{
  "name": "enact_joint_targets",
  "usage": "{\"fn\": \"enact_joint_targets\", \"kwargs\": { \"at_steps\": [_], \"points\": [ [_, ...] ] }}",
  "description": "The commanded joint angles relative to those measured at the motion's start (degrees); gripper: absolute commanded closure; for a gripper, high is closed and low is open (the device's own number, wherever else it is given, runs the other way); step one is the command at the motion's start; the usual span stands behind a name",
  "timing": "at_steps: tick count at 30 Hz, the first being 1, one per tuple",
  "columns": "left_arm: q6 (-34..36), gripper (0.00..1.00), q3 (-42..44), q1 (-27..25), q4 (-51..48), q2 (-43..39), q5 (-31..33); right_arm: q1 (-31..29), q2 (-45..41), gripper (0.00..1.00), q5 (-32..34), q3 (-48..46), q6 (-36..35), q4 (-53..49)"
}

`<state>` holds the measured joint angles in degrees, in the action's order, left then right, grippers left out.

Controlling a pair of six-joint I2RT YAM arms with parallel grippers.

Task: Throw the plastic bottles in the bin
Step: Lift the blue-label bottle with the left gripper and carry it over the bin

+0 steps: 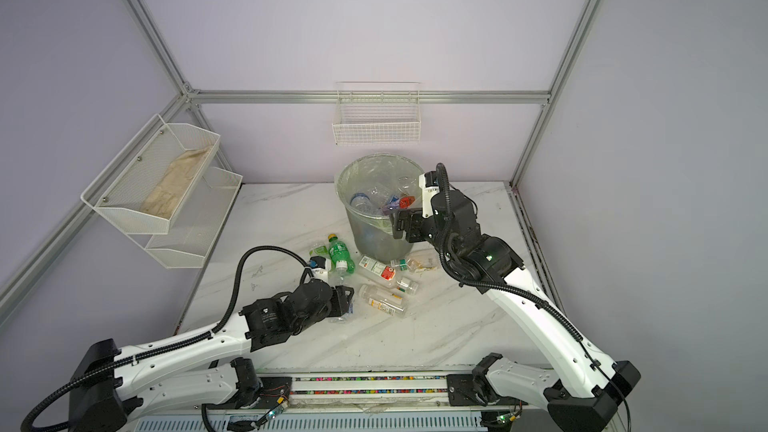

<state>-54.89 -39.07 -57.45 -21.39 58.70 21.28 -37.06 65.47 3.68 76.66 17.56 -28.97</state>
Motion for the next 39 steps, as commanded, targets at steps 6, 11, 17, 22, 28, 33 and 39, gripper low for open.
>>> {"fn": "enact_joint_targets", "kwargs": {
  "at_steps": [6,11,17,22,28,33,39],
  "points": [
    [6.4,0.70,-0.9,-0.2,-3.2,-8.3,6.4,-0.1,-2.5,0.03,-0.7,-3.9,1.8,1.0],
    [10.4,0.74,-3.2,-0.3,-3.5,-11.1,8.4,-0.1,-3.9,0.03,-1.8,-6.4,2.9,2.1],
    [15.0,0.75,-6.8,-0.3,-3.6,-12.4,9.7,-0.1,-5.3,0.03,-1.7,-9.0,3.9,2.2],
    [18.6,0.76,-9.7,-0.3,-3.7,-11.9,9.8,-0.1,-7.0,0.03,-1.9,-11.8,5.0,2.4],
    [22.8,0.77,-14.1,-0.3,-3.6,-10.6,10.8,-0.2,-8.9,0.03,-2.3,-14.5,6.1,2.6],
    [26.6,0.78,-18.0,-0.3,-3.6,-9.1,11.0,-0.1,-10.0,0.03,-3.4,-17.0,7.3,3.3],
    [31.3,0.78,-22.1,-0.2,-2.6,-7.2,11.0,-0.1,-11.5,0.03,-3.7,-19.7,8.2,3.5]
  ]
}}
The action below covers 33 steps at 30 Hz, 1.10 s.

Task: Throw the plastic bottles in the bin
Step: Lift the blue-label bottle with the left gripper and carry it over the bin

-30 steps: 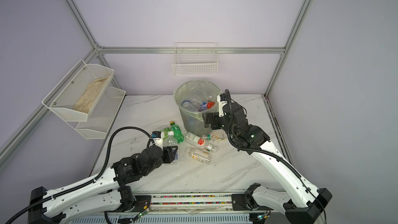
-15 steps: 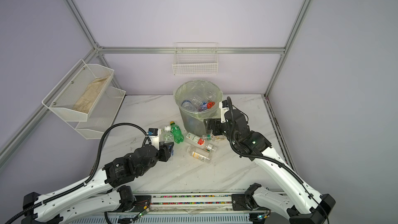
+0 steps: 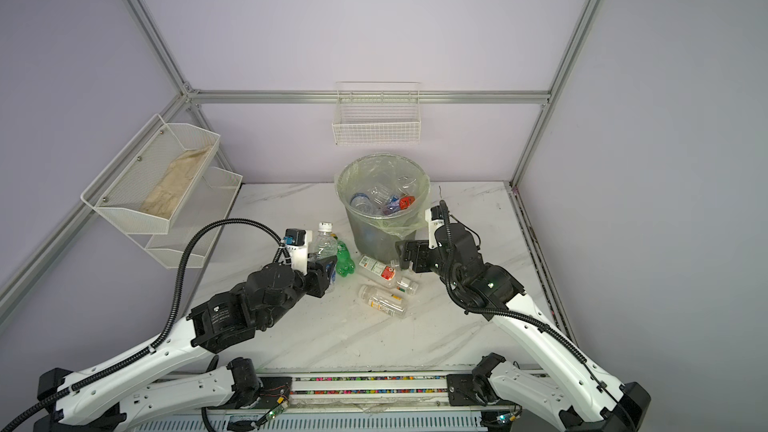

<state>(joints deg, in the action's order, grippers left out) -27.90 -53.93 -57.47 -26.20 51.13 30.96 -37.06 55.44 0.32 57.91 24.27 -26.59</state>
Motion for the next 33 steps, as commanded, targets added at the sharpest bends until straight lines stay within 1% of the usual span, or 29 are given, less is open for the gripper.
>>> {"fn": "enact_joint_targets", "kwargs": {
  "at_steps": [1,8,14,15,26,33],
  "points": [
    [5.3,0.79,-7.8,-0.2,2.8,0.6,1.3,-0.1,-1.9,0.03,-0.3,-1.3,1.6,1.0],
    [12.1,0.79,-10.6,-0.2,9.4,2.3,0.6,-0.1,-3.5,0.03,-0.8,-3.8,2.6,1.0],
    [15.3,0.80,-15.6,-0.2,11.2,5.6,-0.6,-0.1,-4.0,0.03,-1.0,-5.7,3.3,1.6],
    [17.2,0.80,-16.2,-0.2,11.5,6.2,-0.9,-0.1,-4.1,0.03,-1.2,-5.8,3.3,1.7],
    [25.1,0.80,-25.0,0.1,15.0,11.4,-1.8,-0.1,-5.1,0.03,-1.7,-7.1,3.6,1.8],
    [27.6,0.81,-31.5,0.9,15.5,15.8,-3.7,-0.1,-5.6,0.03,-1.6,-7.2,3.7,1.5]
  ]
}}
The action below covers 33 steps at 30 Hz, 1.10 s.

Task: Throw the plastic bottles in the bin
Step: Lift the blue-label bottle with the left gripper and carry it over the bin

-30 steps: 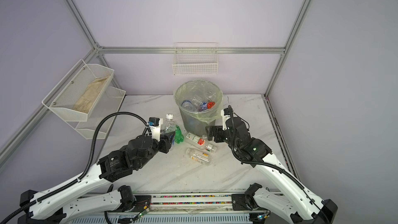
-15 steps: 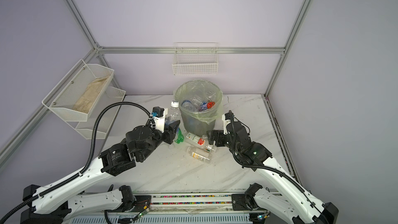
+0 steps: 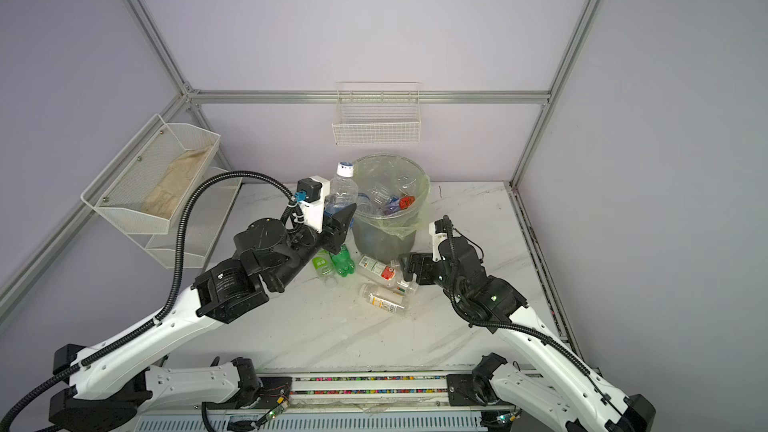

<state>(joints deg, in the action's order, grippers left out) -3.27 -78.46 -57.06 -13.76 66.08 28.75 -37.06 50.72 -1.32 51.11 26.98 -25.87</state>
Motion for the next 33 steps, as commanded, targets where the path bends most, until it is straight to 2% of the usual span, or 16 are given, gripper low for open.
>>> {"fn": "enact_joint_targets", "kwargs": {
  "at_steps": [1,8,14,26,33],
  "points": [
    [3.2,0.81,-8.0,0.4,3.3,1.5,-2.1,-0.1,-1.0,0.03,0.2,-0.4,0.9,0.6],
    [6.3,0.81,-15.8,1.0,2.9,6.3,-3.6,-0.2,-0.9,0.03,0.2,-0.3,0.8,0.6],
    [5.4,0.81,-21.8,3.3,1.6,9.9,-6.8,-0.1,-1.2,0.03,0.2,-0.2,0.8,0.4],
    [1.7,0.81,-30.9,11.0,-0.9,19.9,-13.6,-0.1,-2.4,0.03,0.2,-0.3,1.1,-0.5],
    [-2.8,0.81,-37.1,16.7,-5.3,27.0,-18.9,-0.1,-3.4,0.03,0.0,-0.8,1.5,-1.0]
  ]
}}
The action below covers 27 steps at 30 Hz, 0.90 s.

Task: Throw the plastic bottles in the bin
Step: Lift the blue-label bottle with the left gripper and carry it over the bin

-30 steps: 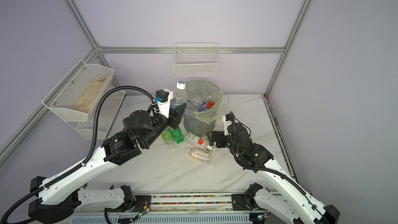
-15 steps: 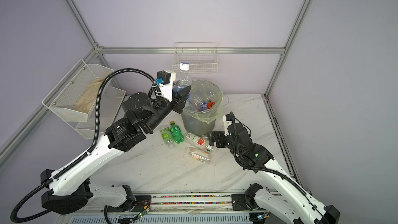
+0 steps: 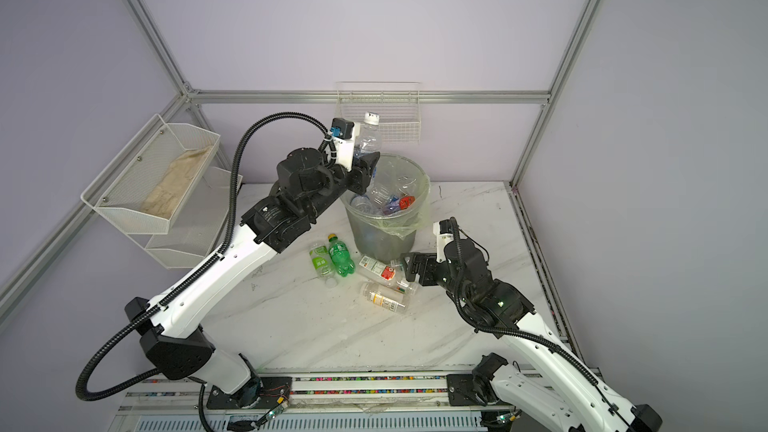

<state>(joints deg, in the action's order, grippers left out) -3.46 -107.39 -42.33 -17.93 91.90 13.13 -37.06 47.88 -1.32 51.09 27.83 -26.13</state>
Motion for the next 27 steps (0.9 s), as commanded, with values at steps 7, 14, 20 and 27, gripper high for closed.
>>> {"fn": "enact_joint_targets", "kwargs": {
  "at_steps": [7,14,20,27],
  "points": [
    [-7.3,0.00,-30.7,6.9,-28.9,18.6,-9.2,-0.1,-1.8,0.03,0.2,0.2,0.8,-2.0],
    [-5.9,0.00,-19.5,5.0,-19.0,7.9,-7.2,-0.1,-2.6,0.03,0.1,-1.0,0.8,-1.9],
    [-6.1,0.00,-14.1,4.1,-16.7,0.8,-6.2,-0.1,-1.4,0.03,-0.6,-0.8,0.6,-0.8],
    [-6.5,0.00,1.6,3.4,-11.0,-10.3,-5.3,-0.2,-1.2,0.03,-1.5,-2.2,-1.8,0.1]
  ]
}}
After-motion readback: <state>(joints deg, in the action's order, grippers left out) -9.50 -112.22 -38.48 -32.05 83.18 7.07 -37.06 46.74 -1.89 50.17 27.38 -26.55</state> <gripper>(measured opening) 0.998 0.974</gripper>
